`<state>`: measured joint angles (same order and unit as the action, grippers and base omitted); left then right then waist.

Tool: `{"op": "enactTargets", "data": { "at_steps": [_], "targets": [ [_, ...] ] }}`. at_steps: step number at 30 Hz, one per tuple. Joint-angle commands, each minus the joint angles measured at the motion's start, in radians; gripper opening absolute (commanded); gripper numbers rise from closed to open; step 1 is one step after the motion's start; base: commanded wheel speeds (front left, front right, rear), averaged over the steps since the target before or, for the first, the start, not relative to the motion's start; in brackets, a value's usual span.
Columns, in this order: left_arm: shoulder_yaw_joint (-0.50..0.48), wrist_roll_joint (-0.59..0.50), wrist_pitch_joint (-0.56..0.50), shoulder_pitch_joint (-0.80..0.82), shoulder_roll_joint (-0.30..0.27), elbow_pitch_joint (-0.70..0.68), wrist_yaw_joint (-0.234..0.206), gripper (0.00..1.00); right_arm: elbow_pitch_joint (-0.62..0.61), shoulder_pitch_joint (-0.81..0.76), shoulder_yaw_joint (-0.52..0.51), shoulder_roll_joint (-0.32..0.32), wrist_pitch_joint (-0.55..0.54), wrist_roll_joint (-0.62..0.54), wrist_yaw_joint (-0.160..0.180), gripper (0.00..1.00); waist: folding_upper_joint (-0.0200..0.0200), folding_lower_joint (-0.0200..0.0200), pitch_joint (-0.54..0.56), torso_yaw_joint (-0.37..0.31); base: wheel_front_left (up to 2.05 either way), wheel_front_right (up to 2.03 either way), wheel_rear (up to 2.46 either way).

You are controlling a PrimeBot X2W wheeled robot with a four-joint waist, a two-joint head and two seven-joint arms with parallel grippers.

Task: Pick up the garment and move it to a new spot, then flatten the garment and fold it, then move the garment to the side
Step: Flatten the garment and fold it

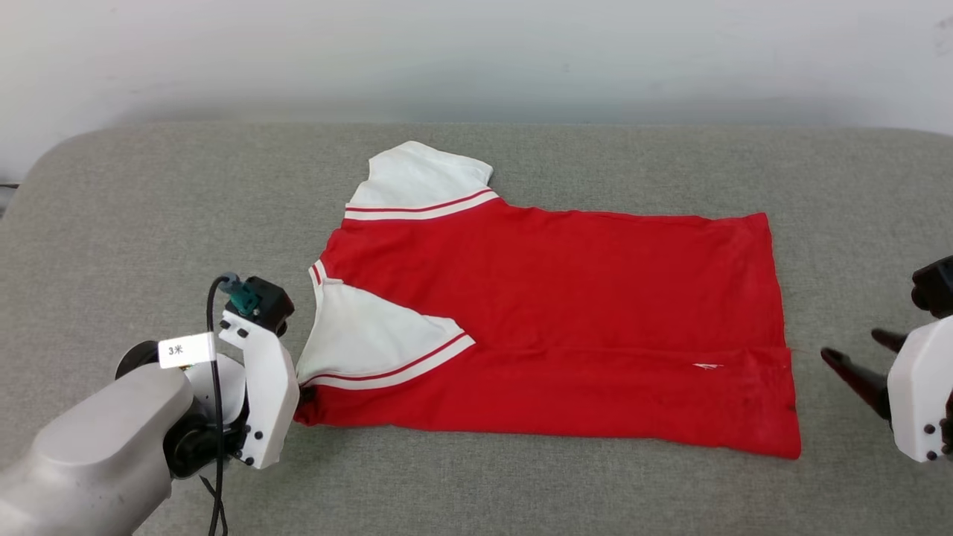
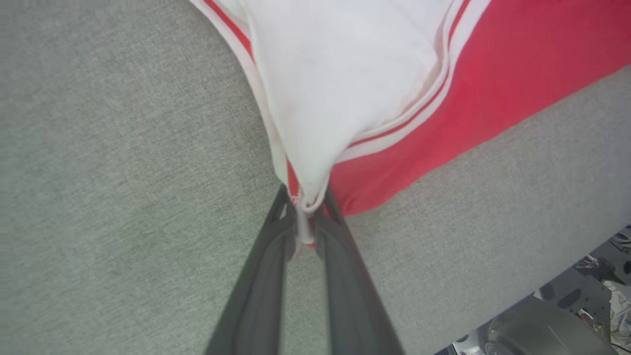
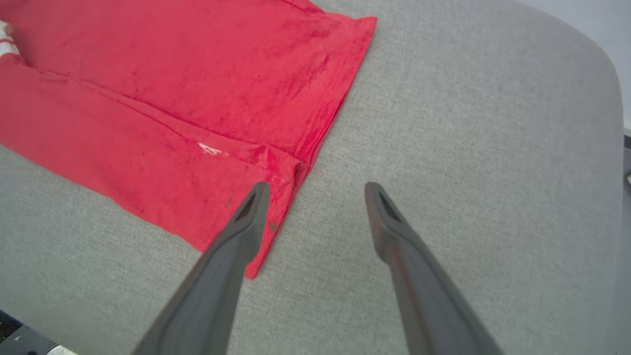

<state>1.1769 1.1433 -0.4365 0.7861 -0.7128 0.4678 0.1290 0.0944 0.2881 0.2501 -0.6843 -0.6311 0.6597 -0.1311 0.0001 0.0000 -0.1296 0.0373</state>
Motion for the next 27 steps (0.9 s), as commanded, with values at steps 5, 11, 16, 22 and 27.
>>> {"op": "enactTargets", "data": {
  "at_steps": [5,11,16,22,27],
  "targets": [
    [0.015,-0.013,0.025,0.022,-0.004,-0.033,0.000,0.00,-0.023,0.008,0.017,-0.042,-0.184,0.053,0.001,1.00,-0.0001,0.0000,-0.001,0.021,0.00,0.00,0.00],
    [0.023,-0.027,0.043,0.049,0.016,-0.043,0.000,0.00,0.005,-0.020,0.030,-0.014,-0.261,0.061,0.001,1.00,-0.0001,0.0000,-0.029,0.046,0.00,0.00,0.00],
    [0.029,-0.040,0.054,0.070,0.022,-0.044,0.000,0.00,0.061,-0.020,0.041,0.047,-0.240,0.042,0.001,1.00,-0.0001,0.0000,-0.063,0.059,0.00,0.00,0.00],
    [0.034,-0.047,0.068,0.086,0.029,-0.039,0.000,0.00,0.163,-0.041,0.097,0.109,-0.205,0.006,0.001,1.00,-0.0001,0.0000,-0.094,0.067,0.00,0.00,0.00],
    [0.038,-0.040,0.081,0.083,0.032,-0.029,0.000,0.00,0.214,-0.058,0.165,0.133,-0.161,0.015,0.000,1.00,-0.0001,0.0000,-0.102,0.068,0.00,0.00,0.00]
  ]
}}
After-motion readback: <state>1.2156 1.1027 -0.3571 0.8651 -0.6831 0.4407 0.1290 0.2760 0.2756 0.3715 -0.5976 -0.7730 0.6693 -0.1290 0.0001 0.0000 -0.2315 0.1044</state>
